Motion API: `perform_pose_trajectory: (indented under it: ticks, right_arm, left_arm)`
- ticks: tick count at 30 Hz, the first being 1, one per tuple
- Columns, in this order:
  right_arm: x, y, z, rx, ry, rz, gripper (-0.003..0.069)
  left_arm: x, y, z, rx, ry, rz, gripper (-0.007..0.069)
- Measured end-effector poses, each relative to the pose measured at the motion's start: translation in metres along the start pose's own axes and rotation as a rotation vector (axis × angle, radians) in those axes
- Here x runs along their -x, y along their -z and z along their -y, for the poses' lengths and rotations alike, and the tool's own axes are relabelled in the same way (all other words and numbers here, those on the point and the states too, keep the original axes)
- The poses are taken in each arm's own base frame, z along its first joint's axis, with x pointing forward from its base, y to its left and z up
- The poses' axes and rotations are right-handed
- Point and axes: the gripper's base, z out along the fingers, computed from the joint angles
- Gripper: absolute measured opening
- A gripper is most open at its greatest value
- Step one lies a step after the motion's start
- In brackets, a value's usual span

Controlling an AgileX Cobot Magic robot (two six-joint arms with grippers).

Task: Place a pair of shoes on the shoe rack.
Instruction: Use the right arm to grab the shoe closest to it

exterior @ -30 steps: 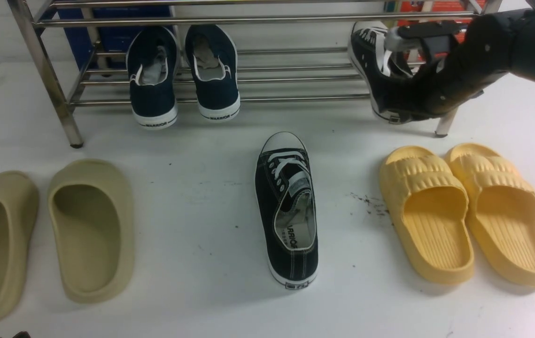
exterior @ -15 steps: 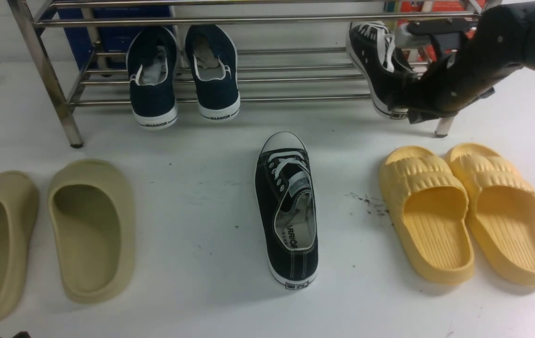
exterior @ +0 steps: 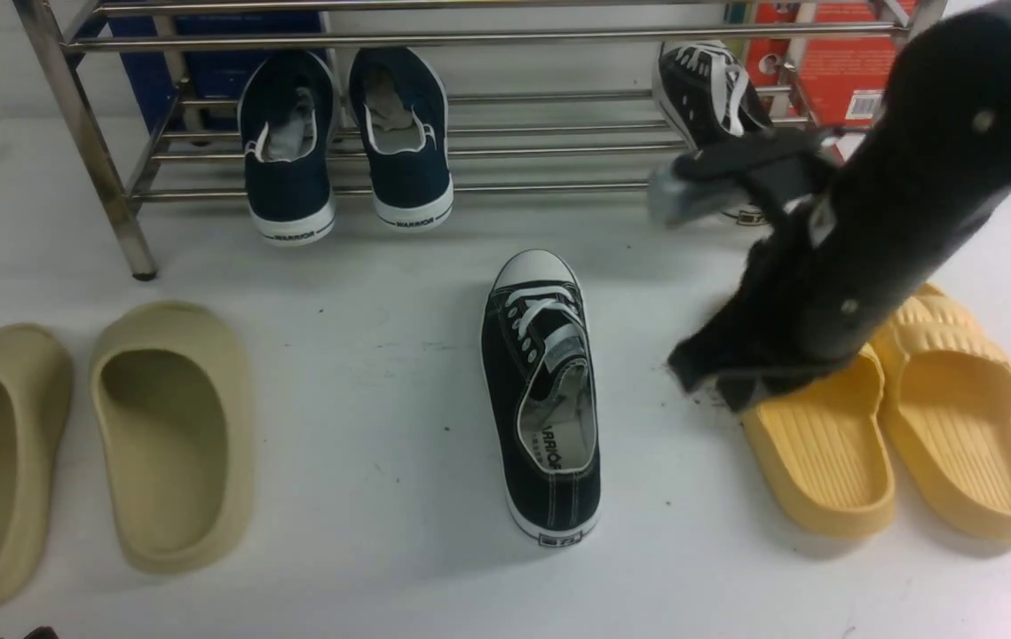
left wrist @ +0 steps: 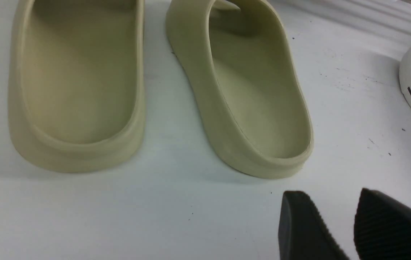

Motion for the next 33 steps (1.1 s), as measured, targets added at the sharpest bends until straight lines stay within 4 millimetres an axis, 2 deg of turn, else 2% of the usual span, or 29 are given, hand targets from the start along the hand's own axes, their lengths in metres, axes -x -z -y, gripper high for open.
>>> perform_pose_trajectory:
  ticks: [3, 4, 5, 7, 8, 11, 14, 18, 20, 23, 24, 26, 30, 33]
  right_arm:
    - [-0.006, -0.008, -0.026, -0.029, 0.013, 0.008, 0.0193]
    - [-0.003, -0.012, -0.032, -0.035, -0.019, 0.051, 0.0265]
    - [-0.002, -0.014, -0.034, -0.039, -0.031, 0.062, 0.0283]
    - [0.008, -0.023, -0.035, -0.043, -0.069, 0.138, 0.0395]
    - [0.009, -0.024, -0.035, -0.042, -0.072, 0.142, 0.0402]
    - [0.018, -0.043, -0.036, -0.026, -0.1, 0.182, 0.0484]
    - [0.021, -0.058, -0.038, -0.018, -0.105, 0.178, 0.0495]
    - [0.029, -0.086, -0.028, -0.018, -0.139, 0.186, 0.0452]
    - [0.032, -0.093, -0.022, -0.021, -0.156, 0.189, 0.043]
    - [0.038, -0.109, -0.008, -0.017, -0.205, 0.199, 0.0337]
    - [0.038, -0.11, -0.008, -0.018, -0.205, 0.198, 0.0337]
    - [0.04, -0.112, -0.009, -0.003, -0.211, 0.217, 0.024]
    - [0.041, -0.111, -0.01, 0.008, -0.195, 0.235, 0.009]
    - [0.041, -0.111, -0.01, 0.008, -0.194, 0.236, 0.0022]
  left_arm:
    - [0.0, 0.0, 0.0, 0.0, 0.0, 0.0, 0.0239]
    - [0.0, 0.0, 0.0, 0.0, 0.0, 0.0, 0.0239]
    - [0.0, 0.0, 0.0, 0.0, 0.0, 0.0, 0.0239]
    - [0.0, 0.0, 0.0, 0.0, 0.0, 0.0, 0.0239]
    - [0.0, 0.0, 0.0, 0.0, 0.0, 0.0, 0.0239]
    - [0.0, 0.0, 0.0, 0.0, 0.0, 0.0, 0.0239]
    - [0.0, 0.0, 0.0, 0.0, 0.0, 0.0, 0.0239]
    - [0.0, 0.0, 0.0, 0.0, 0.0, 0.0, 0.0239]
    - [0.0, 0.0, 0.0, 0.0, 0.0, 0.0, 0.0239]
    - [0.0, 0.0, 0.0, 0.0, 0.0, 0.0, 0.0239]
    - [0.0, 0.0, 0.0, 0.0, 0.0, 0.0, 0.0239]
    - [0.0, 0.0, 0.0, 0.0, 0.0, 0.0, 0.0239]
    - [0.0, 0.0, 0.0, 0.0, 0.0, 0.0, 0.0239]
    - [0.0, 0.0, 0.0, 0.0, 0.0, 0.0, 0.0239]
